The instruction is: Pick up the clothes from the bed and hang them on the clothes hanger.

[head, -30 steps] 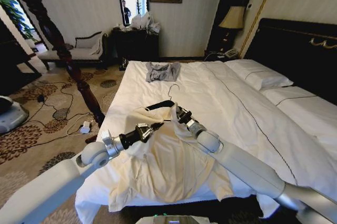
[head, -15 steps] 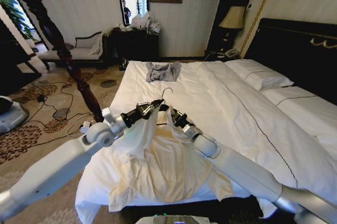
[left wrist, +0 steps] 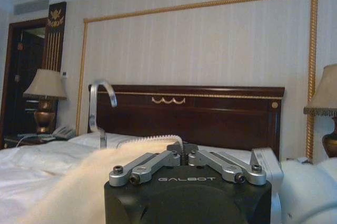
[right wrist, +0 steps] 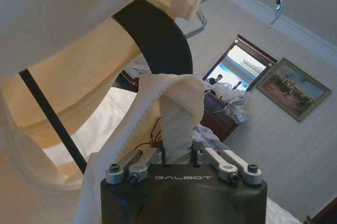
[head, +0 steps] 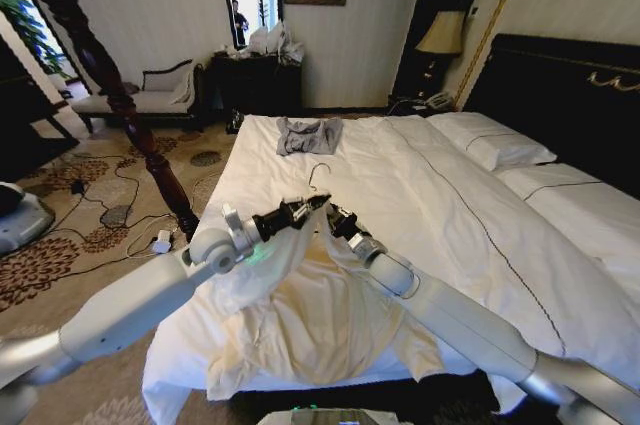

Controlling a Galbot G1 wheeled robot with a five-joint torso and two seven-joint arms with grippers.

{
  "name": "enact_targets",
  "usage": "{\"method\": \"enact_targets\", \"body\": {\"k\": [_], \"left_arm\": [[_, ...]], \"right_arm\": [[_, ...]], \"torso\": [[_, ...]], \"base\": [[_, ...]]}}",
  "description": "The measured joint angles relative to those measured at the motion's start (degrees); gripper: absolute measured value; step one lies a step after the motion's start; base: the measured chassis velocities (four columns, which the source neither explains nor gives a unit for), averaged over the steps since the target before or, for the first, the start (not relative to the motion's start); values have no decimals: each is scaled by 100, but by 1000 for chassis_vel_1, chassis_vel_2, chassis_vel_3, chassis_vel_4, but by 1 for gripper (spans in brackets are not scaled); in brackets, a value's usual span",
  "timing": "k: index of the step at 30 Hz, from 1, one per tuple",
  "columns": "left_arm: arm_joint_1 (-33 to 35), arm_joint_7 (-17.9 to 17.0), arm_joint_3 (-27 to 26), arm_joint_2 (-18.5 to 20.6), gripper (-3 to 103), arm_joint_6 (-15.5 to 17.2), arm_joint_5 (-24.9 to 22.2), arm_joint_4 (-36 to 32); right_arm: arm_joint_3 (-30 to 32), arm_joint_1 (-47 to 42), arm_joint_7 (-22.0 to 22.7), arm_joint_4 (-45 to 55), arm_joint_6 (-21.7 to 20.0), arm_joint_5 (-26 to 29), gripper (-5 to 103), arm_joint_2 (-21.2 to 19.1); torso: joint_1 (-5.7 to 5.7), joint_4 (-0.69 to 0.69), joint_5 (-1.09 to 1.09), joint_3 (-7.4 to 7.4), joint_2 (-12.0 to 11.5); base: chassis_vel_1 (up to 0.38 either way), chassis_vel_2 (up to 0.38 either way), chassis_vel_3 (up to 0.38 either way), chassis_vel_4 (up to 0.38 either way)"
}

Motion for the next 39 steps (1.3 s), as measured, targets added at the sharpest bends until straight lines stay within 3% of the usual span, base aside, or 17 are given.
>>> {"method": "enact_targets", "body": {"k": [4,6,10,13,18,19,22,27,39], "left_arm": [[112,3,-66,14,20,-51,-42,-65],[125,3,-84,23,20,-56,-83,-120],[198,76,-105,107,42,-60,-136,-373],[241,106,-88,147,47,-61,-102,-435],[372,180,-21,268,70,-57,-27,-520],[372,180,-21,268,70,-57,-27,-520],[454,390,40,434,86,12,-377,-703],[748,358,-103,606,98,44,-403,-834],[1439,-73,-401,939,100,305,-86,-1032]], "right_arm": [[0,-38,18,-6,1,31,23,63],[3,-54,21,-7,1,32,23,63],[41,-104,34,-11,1,60,23,54],[56,-105,44,-17,1,92,23,55],[59,-99,87,-5,-3,188,23,66],[59,-99,87,-5,-3,188,23,66],[81,-123,104,5,-3,250,23,68],[116,-145,123,4,25,275,23,64],[176,-198,117,-48,217,337,23,92]], "torso": [[1,-2,1,0,0],[1,-2,1,0,0],[0,-2,1,0,0],[0,-2,1,0,0],[0,-2,0,0,0],[0,-2,0,0,0],[0,-2,1,0,0],[0,-2,1,0,1],[0,-2,1,0,1]], "base": [[0,0,0,0],[0,0,0,0],[0,0,0,0],[0,0,0,0],[0,0,0,0],[0,0,0,0],[0,0,0,0],[0,0,0,0],[0,0,0,0]]}}
